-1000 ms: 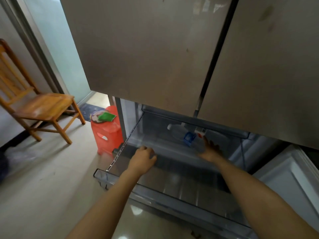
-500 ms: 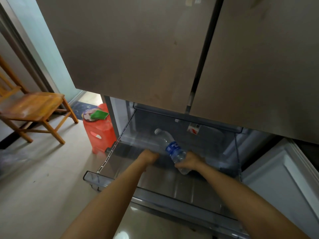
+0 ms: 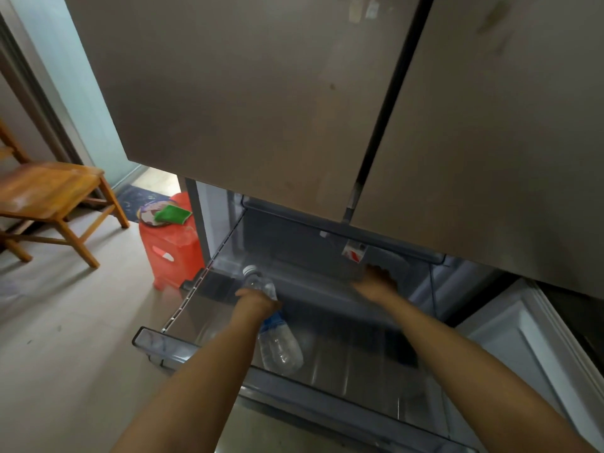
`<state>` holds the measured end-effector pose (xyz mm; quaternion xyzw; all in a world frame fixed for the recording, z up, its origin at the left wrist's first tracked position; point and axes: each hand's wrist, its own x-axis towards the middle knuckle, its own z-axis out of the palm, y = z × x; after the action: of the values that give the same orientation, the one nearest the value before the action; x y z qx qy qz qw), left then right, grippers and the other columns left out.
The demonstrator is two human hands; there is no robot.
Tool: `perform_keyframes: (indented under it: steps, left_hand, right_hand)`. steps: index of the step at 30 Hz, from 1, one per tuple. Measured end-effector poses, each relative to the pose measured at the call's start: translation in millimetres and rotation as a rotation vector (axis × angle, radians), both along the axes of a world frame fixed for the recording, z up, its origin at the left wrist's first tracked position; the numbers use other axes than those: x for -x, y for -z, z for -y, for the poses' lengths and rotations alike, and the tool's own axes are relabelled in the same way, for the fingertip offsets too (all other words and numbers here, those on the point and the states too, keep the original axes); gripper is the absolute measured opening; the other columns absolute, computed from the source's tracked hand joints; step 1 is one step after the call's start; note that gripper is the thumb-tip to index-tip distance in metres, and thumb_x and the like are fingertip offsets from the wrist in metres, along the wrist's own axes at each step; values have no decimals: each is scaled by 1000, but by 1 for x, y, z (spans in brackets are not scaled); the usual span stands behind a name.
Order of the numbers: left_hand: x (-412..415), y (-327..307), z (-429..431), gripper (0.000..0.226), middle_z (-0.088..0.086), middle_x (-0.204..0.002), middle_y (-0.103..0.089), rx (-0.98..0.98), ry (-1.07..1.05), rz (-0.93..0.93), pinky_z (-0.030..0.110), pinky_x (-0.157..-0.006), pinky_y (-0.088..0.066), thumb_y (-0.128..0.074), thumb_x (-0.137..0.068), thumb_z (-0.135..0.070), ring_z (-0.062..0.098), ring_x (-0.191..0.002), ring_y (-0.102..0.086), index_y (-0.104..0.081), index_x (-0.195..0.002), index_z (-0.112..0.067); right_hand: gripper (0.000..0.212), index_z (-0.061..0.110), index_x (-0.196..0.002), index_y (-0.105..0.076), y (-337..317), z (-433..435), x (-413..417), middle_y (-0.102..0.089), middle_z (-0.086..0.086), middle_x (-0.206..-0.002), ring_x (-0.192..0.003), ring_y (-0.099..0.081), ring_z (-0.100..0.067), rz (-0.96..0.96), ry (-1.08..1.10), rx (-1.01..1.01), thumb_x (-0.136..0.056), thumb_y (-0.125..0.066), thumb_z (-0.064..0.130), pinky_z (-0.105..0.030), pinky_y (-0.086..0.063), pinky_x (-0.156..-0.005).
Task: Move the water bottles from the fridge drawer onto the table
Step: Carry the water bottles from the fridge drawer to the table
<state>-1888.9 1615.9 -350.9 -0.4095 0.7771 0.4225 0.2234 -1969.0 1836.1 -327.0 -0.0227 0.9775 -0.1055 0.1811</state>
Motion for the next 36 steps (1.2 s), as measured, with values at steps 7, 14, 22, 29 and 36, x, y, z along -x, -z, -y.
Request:
perform_keyframes:
  steps: [7,14,22,29,36]
  left_hand:
    - [4,13,5,101,23,-142,-33,-34,-25,-31,41,-99,-45,-72,-76,-29,36,-126,-43,-5,-144,4]
    - [6,26,9,93,20,-135,-42,-7,-43,-17,39,-95,-47,-71,-77,-27,36,-121,-49,-11,-141,6]
    - [12,41,13,94,17,-121,-55,55,46,9,40,-87,-52,-76,-61,-41,34,-106,-59,-32,-133,-1]
    - [3,20,9,77,17,-122,-54,116,54,-45,36,-90,-45,-75,-71,-31,32,-110,-55,-36,-130,0]
    - [9,20,10,94,16,-127,-49,40,83,8,39,-93,-49,-79,-64,-32,33,-112,-55,-26,-135,-1]
  right_hand:
    - [74,12,-146,-17,-1,-34,39,-30,-15,-147,-131,-35,-34,-74,-65,-147,-88,-56,37,-44,-38,-101]
    - [64,10,-136,-39,1,-32,55,-46,-15,-139,-126,-44,-33,-131,-2,-41,-83,-66,31,-39,-38,-100]
    - [57,11,-135,-38,15,-13,31,-36,-15,-143,-132,-31,-32,-111,-21,-312,-87,-55,38,-44,-24,-109]
    - [80,15,-136,-37,2,-11,-7,-47,-7,-136,-126,-44,-28,102,16,-236,-73,-65,56,-38,-33,-103]
    - [79,19,-131,-44,20,-12,-68,-51,-8,-132,-123,-46,-30,229,-1,-220,-68,-65,59,-44,-33,-104]
